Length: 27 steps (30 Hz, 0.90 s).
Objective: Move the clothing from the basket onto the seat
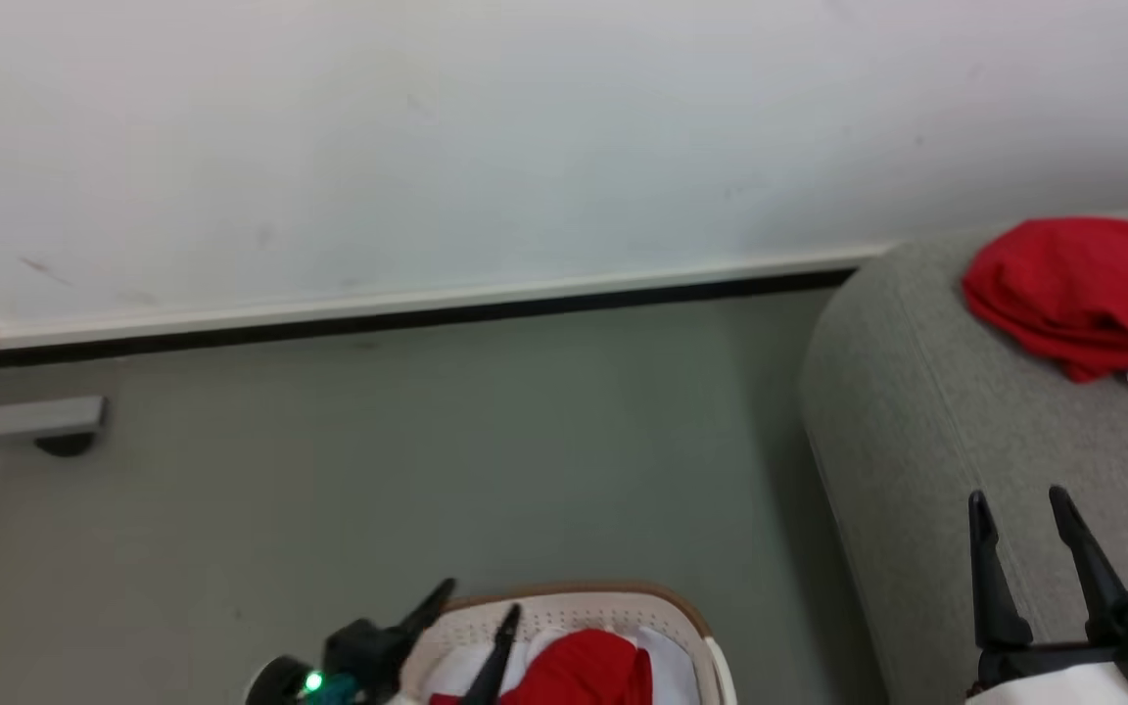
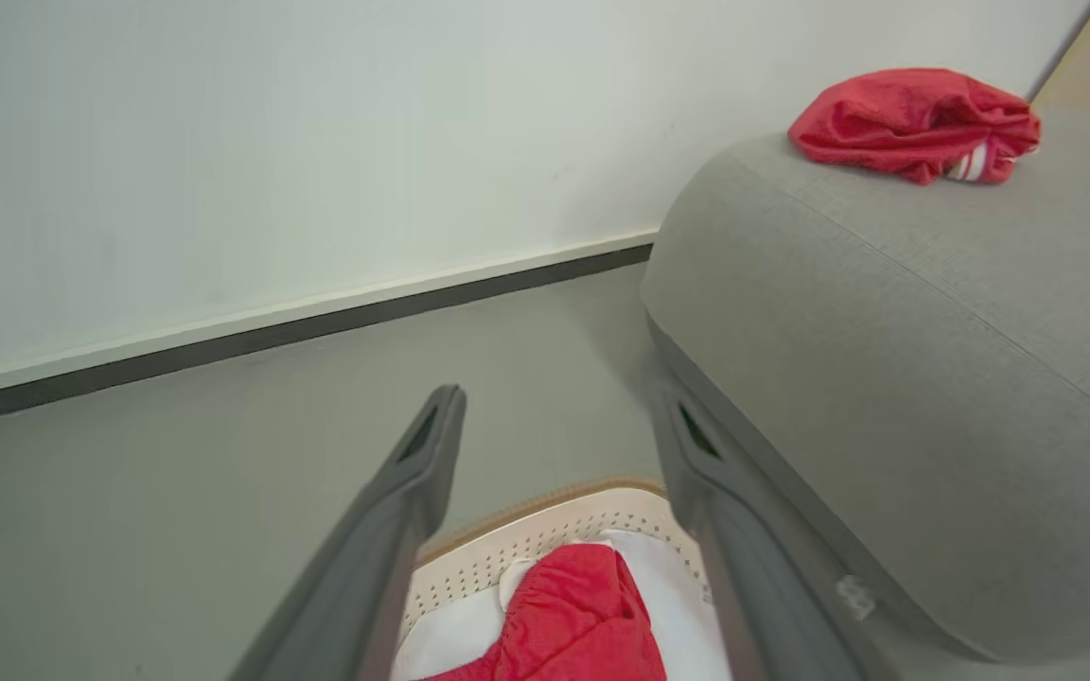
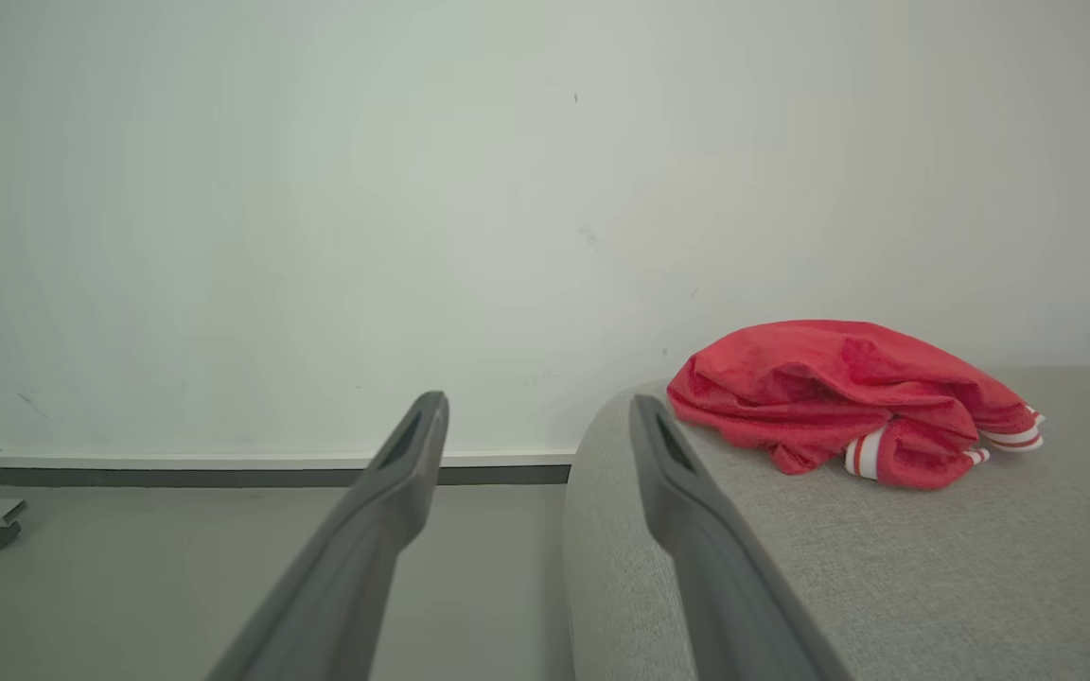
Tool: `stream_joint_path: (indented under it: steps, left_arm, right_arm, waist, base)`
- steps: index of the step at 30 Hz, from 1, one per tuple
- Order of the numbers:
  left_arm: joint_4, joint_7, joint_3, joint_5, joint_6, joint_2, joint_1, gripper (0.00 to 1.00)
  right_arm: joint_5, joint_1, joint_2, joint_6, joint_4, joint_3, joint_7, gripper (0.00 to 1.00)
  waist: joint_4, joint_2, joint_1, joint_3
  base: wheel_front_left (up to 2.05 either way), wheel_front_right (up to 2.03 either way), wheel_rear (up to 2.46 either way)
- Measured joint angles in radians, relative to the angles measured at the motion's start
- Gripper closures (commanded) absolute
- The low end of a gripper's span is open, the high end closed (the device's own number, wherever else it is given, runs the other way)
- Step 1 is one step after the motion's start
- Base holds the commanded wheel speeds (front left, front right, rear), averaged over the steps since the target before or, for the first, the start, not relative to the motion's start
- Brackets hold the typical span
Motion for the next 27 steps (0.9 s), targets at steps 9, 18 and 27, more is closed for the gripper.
stream_joint_path:
  steps: [9,18,27]
  left_arm:
    - [0.157,0.158,-0.146,-0.049,-0.002,0.037,-0.159,0.00]
    - [0.321,0.291,-0.218,-0.049,-0.002,0.068,-0.335,0.00]
    - [0.491,0.357,-0.243,-0.029,0.008,0.068,-0.530,0.00]
  right_arm:
    - [0.045,-0.055,0.000,0.000,-0.045,0.012,0.000,0.00]
    - [0.108,-0.114,-0.002,0.000,-0.134,0.018,0.000,0.00]
    - [0.160,-0.170,-0.001,0.000,-0.238,0.051,0.000,0.00]
  waist:
    - [-0.109,0.0000,0.0001,0.144]
    - [-0.190,0.0000,0.0001,0.325]
    - [-0.217,0.0000,0.0001,0.547]
  base:
    - [0.00,0.00,0.00]
    - [0.00,0.00,0.00]
    - [0.00,0.00,0.00]
